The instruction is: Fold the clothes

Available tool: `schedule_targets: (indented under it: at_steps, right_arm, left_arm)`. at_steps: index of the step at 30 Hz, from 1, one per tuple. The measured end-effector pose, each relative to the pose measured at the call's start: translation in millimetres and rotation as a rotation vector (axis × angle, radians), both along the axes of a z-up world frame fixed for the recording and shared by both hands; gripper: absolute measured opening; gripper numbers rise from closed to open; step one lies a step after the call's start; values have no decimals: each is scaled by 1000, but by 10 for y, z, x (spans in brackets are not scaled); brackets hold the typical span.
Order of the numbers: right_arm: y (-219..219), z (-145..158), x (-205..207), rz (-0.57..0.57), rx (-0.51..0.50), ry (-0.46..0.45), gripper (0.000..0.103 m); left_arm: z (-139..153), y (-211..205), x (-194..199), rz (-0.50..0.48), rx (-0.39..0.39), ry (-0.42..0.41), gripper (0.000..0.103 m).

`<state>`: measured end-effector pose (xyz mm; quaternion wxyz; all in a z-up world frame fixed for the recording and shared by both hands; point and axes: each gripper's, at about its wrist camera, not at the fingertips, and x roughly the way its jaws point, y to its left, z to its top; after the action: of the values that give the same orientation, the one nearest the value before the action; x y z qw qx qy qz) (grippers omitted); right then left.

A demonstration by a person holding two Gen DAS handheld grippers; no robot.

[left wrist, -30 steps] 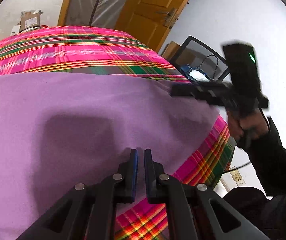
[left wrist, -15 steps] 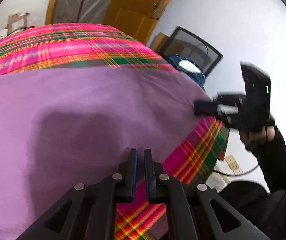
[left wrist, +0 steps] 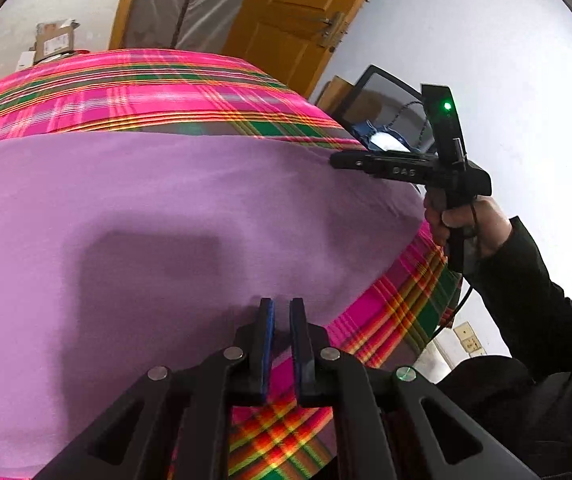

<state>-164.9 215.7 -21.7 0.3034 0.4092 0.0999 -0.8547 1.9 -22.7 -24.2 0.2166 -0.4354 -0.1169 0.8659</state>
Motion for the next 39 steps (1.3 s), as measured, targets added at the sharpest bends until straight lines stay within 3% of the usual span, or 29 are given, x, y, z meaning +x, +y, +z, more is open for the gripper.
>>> schedule_targets:
  at_steps: [4,10,14,23,25,29,32,33,37,39]
  right_arm:
    - [82,67,31,-43,-5,11,27]
    - [-55,99,393,36,-30,22,34]
    - [-176,2,485,59,18,32,35]
    - [466,17,70,-169,-83,-18,35]
    - [585,42,24,-224,-65,-1,35]
    - [715,95,-16,-236,-100,-3,35]
    - [672,50,-110,-209,-58,0,35]
    - [662,39,-149,-207,-45,1,29]
    - [793,68,-304,-298,-2,11,27]
    - [945,101,-341,-345,-45,-16,24]
  left_arm:
    - [11,-108,-26,39,1,5,7]
    - [-32,-240,-78,82,14,-7,7]
    - [-20,-230,-53,80,7,-1,7]
    - [-31,-275,-40,99,21,1,7]
    - [-32,-262,-45,94,20,2,7]
    - [-38,-248,-57,90,19,1,7]
    - [-41,-232,-80,87,18,0,7]
    - [-40,-225,-87,85,16,1,7]
    - [-25,-197,-70,82,12,7,7]
    - [-20,-192,-60,81,11,10,7]
